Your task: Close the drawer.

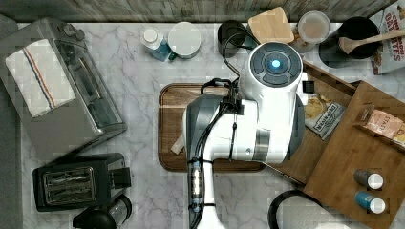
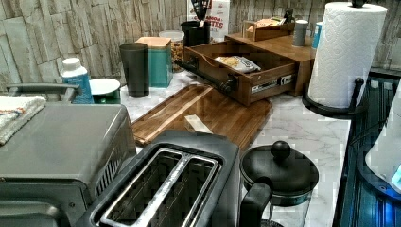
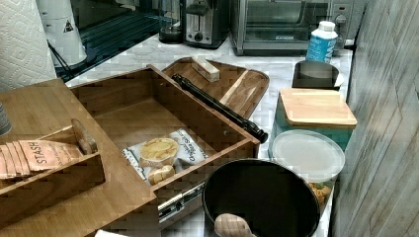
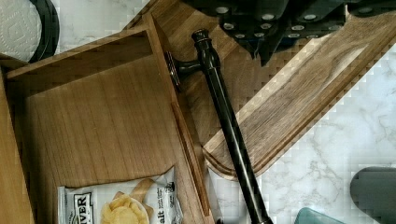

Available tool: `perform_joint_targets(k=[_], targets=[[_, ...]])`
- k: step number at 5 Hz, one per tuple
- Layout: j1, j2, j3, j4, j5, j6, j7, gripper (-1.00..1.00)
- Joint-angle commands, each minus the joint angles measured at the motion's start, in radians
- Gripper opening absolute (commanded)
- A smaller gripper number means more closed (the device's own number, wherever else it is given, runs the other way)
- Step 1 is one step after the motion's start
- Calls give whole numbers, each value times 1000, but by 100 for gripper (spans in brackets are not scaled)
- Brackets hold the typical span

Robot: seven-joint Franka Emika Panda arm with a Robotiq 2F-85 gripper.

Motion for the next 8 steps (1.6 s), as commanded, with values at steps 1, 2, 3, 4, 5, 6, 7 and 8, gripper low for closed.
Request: perform_joint_targets(k=[1, 2, 3, 4, 5, 6, 7, 8], targets=[[-6, 0, -8, 0, -4, 0, 0, -100], [-12, 25, -11, -51, -5, 92, -103, -100], [-8, 61, -7, -54, -10, 135, -113, -100], [-1, 92, -3, -42, -20, 209, -111, -100], [13, 137, 2, 20, -27, 223, -52, -100], [20, 241, 2, 189, -34, 134, -39, -100], [36, 294, 3, 272, -62, 127, 2, -100], [40, 292, 2, 240, -79, 211, 34, -100]])
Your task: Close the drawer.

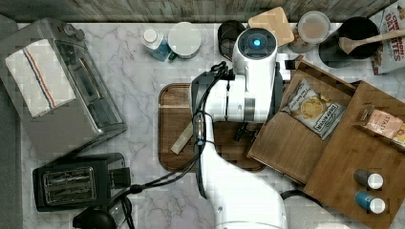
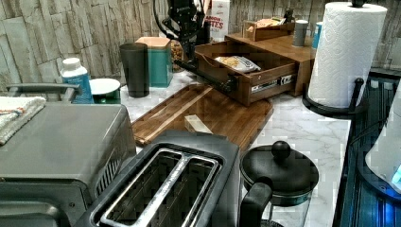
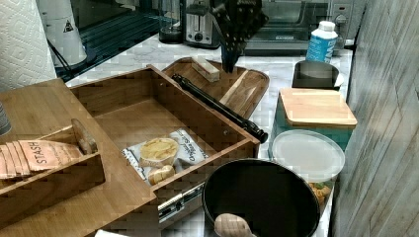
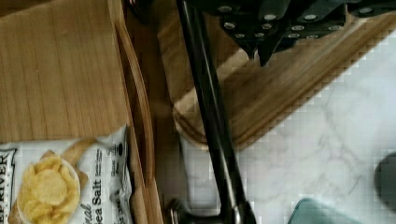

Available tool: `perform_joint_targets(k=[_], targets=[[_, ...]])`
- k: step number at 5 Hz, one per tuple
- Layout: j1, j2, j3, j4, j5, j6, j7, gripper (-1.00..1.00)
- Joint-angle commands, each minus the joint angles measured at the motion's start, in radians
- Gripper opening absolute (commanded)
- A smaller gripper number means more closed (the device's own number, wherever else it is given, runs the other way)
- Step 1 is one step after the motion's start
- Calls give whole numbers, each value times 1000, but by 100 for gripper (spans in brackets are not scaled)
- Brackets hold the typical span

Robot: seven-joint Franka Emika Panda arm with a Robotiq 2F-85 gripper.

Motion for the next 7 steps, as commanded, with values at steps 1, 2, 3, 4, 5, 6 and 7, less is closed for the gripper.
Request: perform_joint_targets(k=[1, 2, 3, 4, 5, 6, 7], targets=[[39, 14, 0, 159, -45, 61, 103, -100], [25, 87, -2, 204, -16, 68, 107, -100], [40, 145, -36, 222, 43, 67, 108, -100], [-5, 180, 6, 241, 90, 22, 87, -100], [15, 185, -13, 211, 77, 49, 78, -100], [3, 170, -9, 196, 73, 48, 43, -100], [-12, 134, -11, 152, 57, 54, -16, -100]])
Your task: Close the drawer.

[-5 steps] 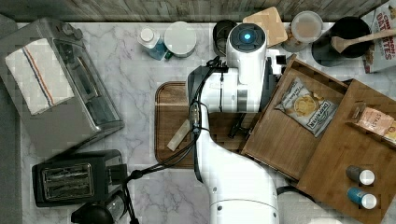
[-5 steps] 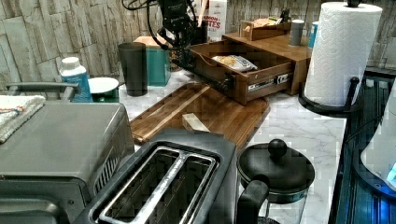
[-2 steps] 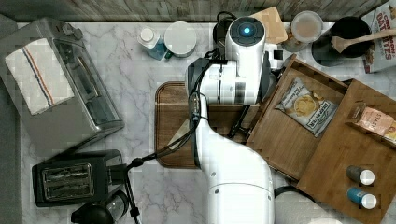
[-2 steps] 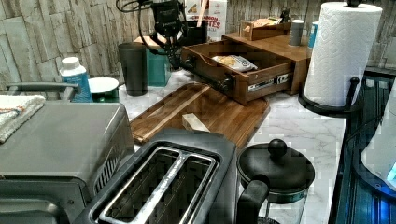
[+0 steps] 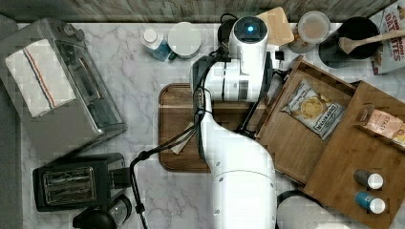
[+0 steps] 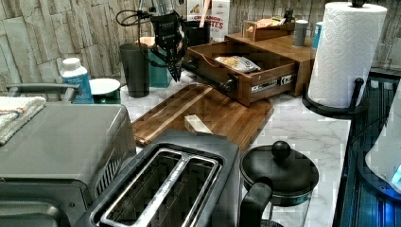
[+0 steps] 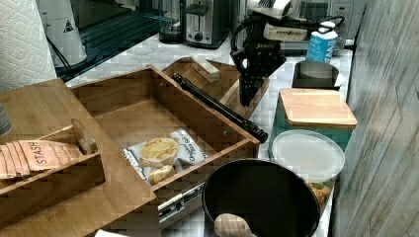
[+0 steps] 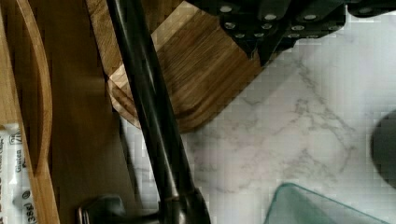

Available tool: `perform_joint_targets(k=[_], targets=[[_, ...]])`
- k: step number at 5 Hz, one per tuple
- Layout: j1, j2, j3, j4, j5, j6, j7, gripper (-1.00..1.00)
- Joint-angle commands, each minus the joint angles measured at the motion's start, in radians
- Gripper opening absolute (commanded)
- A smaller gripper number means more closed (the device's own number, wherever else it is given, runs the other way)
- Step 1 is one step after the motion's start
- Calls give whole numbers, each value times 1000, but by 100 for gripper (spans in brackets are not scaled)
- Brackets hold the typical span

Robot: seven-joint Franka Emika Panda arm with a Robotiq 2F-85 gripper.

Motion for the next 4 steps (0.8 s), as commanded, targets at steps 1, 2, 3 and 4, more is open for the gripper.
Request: perform_joint_targets(k=[1, 2, 3, 4], targets=[[-49, -117, -8, -43, -20, 19, -142, -100], [-109, -127, -17, -43, 4, -32, -245, -100], [-156, -166, -54, -106, 17, -12, -374, -100], [-209, -192, -89, -173, 30, 33, -483, -100]])
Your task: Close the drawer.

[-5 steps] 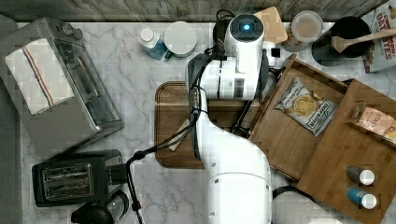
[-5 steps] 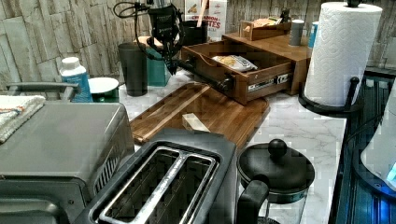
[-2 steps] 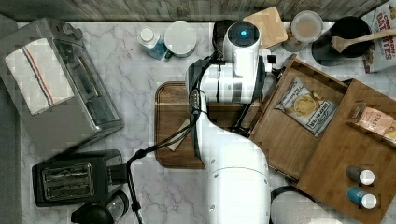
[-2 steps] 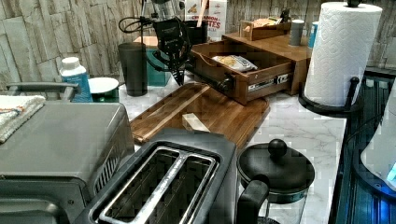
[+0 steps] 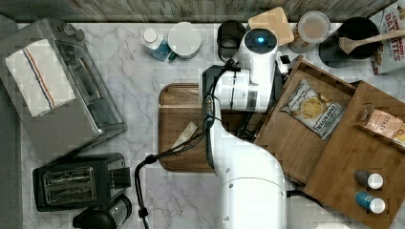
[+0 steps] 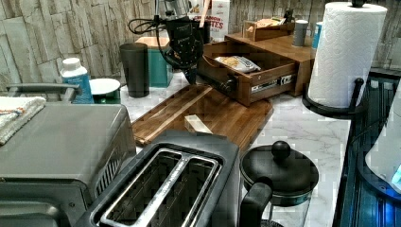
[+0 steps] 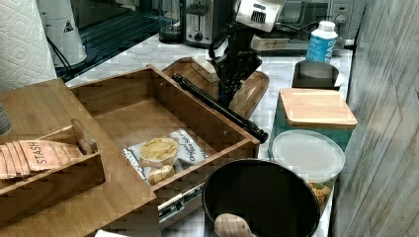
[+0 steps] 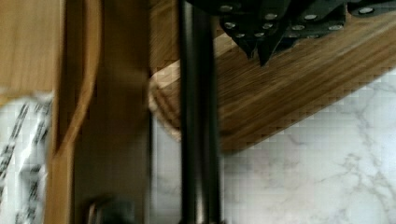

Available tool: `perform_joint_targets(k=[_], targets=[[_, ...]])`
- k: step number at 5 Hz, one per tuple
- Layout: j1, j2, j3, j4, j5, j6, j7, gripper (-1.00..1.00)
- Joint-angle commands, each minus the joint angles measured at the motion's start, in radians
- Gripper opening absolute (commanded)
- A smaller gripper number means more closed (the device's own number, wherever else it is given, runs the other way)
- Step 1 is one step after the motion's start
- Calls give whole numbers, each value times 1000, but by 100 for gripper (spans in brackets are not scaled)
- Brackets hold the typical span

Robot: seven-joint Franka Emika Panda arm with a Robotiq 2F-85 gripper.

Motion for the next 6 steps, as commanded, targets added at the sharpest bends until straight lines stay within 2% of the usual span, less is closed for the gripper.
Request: perform_joint_targets(k=[1, 2, 3, 4, 5, 6], targets=[[-211, -149, -120, -101, 26, 64, -182, -100], [-259, -143, -145, -130, -7, 120, -227, -100], [-284, -130, -194, -166, -62, 221, -262, -100], [-302, -121, -249, -116, -103, 164, -297, -100], [-295, -147, -294, -121, -153, 144, -263, -100], [-308, -154, -311, -148, -149, 202, -277, -100]])
